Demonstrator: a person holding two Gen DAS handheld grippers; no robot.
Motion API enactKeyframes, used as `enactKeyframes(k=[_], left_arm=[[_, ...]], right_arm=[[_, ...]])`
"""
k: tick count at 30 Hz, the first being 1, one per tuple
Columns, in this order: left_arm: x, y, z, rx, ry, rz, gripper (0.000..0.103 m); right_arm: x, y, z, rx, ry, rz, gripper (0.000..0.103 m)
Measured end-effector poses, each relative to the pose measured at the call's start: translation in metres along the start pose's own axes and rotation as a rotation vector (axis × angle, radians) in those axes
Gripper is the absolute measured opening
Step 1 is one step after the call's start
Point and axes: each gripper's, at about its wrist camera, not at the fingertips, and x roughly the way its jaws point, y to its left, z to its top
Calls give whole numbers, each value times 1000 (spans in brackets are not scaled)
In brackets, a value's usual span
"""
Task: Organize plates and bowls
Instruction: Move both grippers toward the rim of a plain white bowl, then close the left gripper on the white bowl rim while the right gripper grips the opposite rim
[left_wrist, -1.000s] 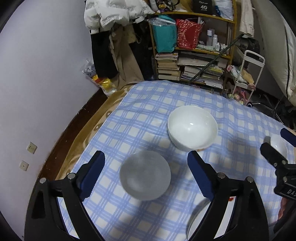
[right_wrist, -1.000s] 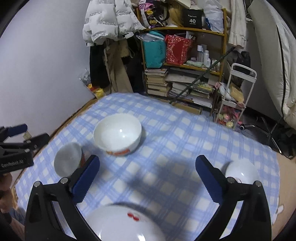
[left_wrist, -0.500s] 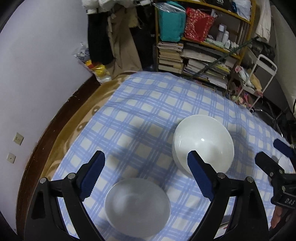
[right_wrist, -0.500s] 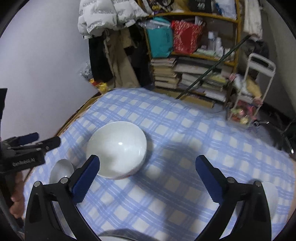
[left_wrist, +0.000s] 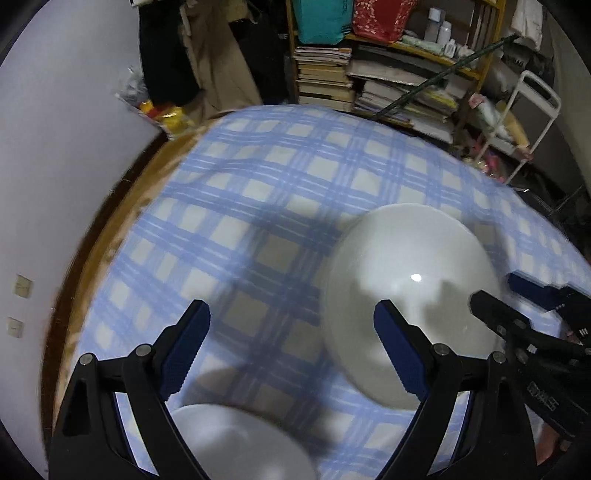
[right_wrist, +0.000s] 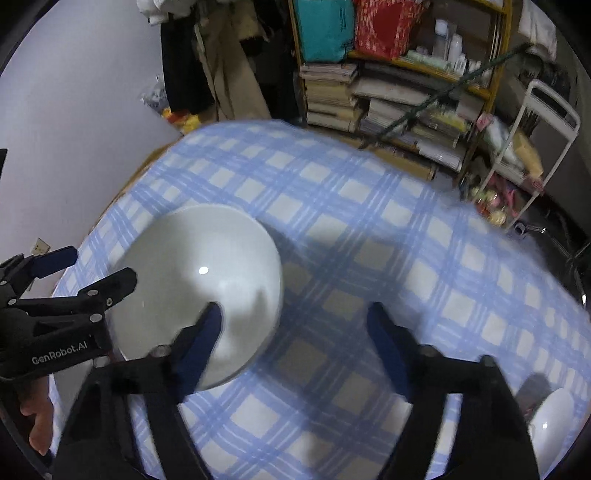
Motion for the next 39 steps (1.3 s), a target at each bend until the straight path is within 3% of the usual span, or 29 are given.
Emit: enactKeyframes(k=[1, 2, 4, 6, 8, 11, 28, 39], left_arm=[[1, -1, 0, -1, -5, -11, 73], [3, -2, 0, 6, -1, -22, 56], [11, -5, 2, 18, 41, -45, 33], [20, -9, 2, 22, 123, -58, 31], [24, -14, 1, 43, 160, -95, 19], [24, -20, 1, 61, 163, -81, 15], [-14, -30, -23, 109, 132, -79, 11], [-41, -38, -48, 91, 139, -77, 11]], right_arm=[[4, -2, 0, 16, 18, 2, 43], [9, -5, 1, 34, 37, 12, 39], [18, -8, 3, 62, 63, 50, 36], [24, -8, 5, 74, 85, 72, 33], [31, -6, 7, 72, 125, 116, 27], [41, 0, 4, 57, 186, 161, 21], [-14, -5, -8, 54, 126, 77, 17], [-38, -6, -42, 65, 138, 54, 17]])
